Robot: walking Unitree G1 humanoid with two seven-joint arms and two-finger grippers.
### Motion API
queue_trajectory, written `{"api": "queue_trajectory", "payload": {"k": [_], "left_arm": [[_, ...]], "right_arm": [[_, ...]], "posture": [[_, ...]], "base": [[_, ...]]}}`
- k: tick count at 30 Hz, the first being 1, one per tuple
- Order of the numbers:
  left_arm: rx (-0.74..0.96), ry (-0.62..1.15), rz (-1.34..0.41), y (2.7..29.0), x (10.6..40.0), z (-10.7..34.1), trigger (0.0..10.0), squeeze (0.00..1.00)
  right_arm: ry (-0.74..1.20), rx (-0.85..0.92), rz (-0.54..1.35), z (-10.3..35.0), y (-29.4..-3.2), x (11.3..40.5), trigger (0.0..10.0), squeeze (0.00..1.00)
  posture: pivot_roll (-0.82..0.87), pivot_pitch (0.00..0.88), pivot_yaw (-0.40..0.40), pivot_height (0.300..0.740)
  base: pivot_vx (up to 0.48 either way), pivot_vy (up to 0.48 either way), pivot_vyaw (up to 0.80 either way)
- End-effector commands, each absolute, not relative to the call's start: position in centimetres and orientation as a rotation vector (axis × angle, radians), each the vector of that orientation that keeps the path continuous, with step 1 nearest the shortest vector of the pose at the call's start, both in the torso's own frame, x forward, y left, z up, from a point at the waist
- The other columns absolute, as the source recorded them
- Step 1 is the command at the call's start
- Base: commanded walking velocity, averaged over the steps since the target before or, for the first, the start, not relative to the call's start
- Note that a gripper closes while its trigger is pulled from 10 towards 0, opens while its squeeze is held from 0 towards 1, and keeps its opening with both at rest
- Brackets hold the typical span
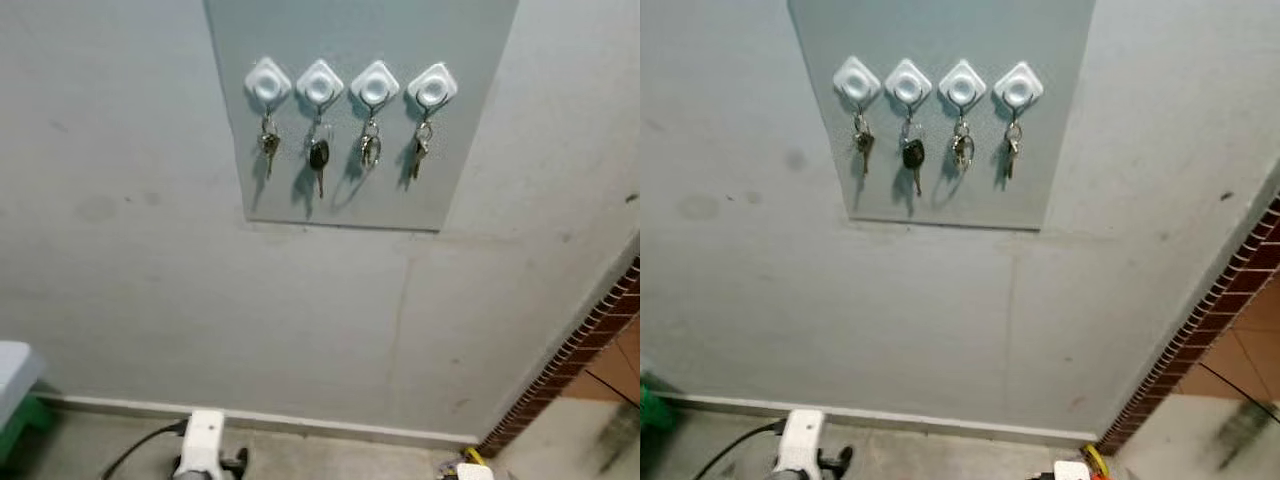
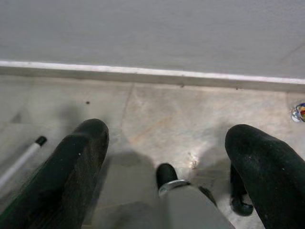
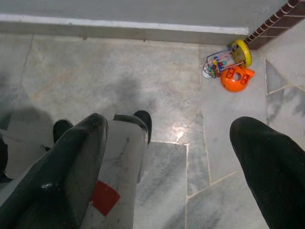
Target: Hang keys on a hook
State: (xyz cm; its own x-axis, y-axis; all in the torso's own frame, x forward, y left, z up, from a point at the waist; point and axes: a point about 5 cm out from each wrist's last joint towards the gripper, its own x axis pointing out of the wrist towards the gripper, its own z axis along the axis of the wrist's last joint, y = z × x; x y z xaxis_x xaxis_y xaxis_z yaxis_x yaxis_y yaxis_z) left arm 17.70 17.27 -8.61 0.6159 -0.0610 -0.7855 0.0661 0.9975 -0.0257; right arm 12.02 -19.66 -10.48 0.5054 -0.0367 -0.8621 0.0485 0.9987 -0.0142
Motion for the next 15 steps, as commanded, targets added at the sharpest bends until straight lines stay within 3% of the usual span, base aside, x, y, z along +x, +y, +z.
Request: {"api": "queue_trajectory", "payload": {"k": [1,10,15], "left_arm": [[0.035,0.909,-0.067,18.02,17.77,-8.52,10.0,0.00],[0.033,0.911,-0.087,17.79,17.65,-8.59,10.0,0.00],[0.029,0.913,-0.093,17.71,17.61,-8.61,10.0,0.00]], "right_arm": [[1.079,0.016,-0.058,-10.81,-19.55,11.12,10.0,0.00],[1.094,0.017,-0.063,-10.92,-19.69,10.70,10.0,0.00],[1.102,0.018,-0.065,-10.98,-19.82,10.43,10.0,0.00]], "posture": [[-0.05,0.000,0.029,0.740],[-0.05,0.000,0.025,0.740],[-0.05,0.000,0.025,0.740]], "base": [[0.000,0.000,0.00],[0.000,0.000,0.00],[0.000,-0.403,0.00]]}}
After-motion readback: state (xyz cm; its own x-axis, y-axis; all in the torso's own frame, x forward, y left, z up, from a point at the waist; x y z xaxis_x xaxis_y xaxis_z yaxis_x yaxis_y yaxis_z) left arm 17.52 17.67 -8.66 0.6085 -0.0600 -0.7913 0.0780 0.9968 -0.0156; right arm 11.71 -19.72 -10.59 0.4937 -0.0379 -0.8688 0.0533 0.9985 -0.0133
